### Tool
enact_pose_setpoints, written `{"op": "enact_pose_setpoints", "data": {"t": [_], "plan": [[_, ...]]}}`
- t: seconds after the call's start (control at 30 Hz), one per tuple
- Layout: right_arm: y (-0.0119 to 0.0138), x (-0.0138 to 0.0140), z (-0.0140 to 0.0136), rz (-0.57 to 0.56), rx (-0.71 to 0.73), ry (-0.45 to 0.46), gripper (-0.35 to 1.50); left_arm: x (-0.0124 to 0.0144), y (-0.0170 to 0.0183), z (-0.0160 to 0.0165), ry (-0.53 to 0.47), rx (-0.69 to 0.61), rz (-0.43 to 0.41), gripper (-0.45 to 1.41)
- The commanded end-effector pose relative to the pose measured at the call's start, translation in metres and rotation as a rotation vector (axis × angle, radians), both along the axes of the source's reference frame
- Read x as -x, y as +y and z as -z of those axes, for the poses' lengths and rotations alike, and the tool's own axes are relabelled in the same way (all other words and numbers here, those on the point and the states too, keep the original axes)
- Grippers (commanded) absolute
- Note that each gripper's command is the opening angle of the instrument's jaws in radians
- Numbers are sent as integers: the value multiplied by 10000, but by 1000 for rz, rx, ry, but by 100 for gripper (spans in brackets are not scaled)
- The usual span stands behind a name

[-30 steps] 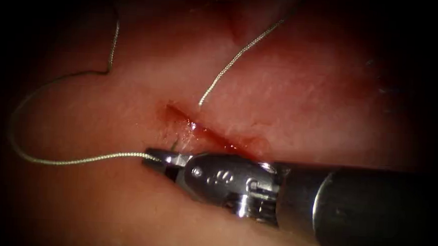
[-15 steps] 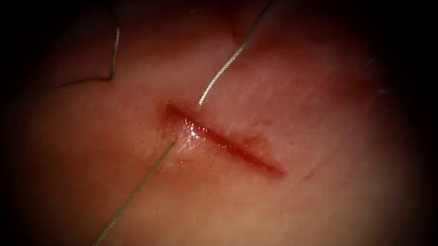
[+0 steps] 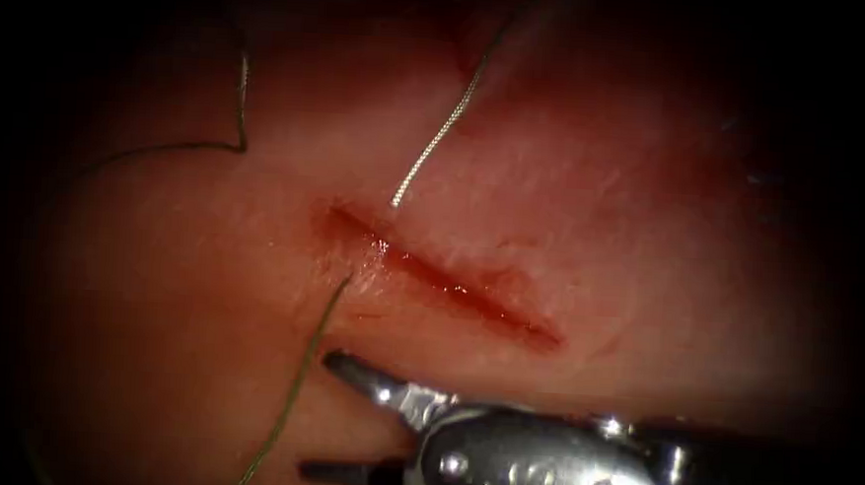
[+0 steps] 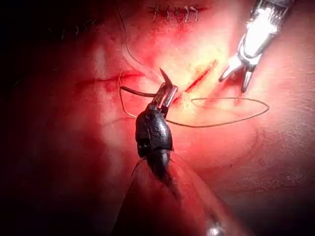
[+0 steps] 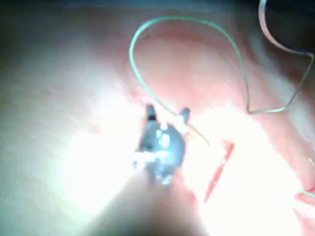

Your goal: Wound Closure

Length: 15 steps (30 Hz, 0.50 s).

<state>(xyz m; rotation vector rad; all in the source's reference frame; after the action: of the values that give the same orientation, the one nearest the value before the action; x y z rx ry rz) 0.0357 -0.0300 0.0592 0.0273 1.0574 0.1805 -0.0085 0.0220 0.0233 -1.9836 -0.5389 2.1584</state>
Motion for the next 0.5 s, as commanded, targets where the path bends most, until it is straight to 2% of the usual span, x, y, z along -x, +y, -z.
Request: {"op": "enact_pose_setpoints", "data": {"t": [0.03, 0.23, 0.27, 0.37, 0.43, 0.47, 0.5], "plan": [[8, -6, -21, 4, 18, -12, 113, 4, 1, -7, -1, 2, -1, -45], [15, -9, -60, 37, 52, -51, 113, 4, 1, -7, -1, 2, -1, -45], [16, -14, -73, 33, 59, -59, 113, 4, 1, -7, -1, 2, -1, -45], [18, -28, -90, 27, 73, -69, 113, 4, 1, -7, -1, 2, -1, -45], [20, -36, -97, 21, 76, -75, 106, 4, 1, -7, -1, 2, -1, -45], [20, -40, -99, 18, 77, -76, 93, 4, 1, -7, -1, 2, -1, -45], [20, -43, -101, 23, 75, -72, 37, 4, 1, -7, -1, 2, -1, -45]]}}
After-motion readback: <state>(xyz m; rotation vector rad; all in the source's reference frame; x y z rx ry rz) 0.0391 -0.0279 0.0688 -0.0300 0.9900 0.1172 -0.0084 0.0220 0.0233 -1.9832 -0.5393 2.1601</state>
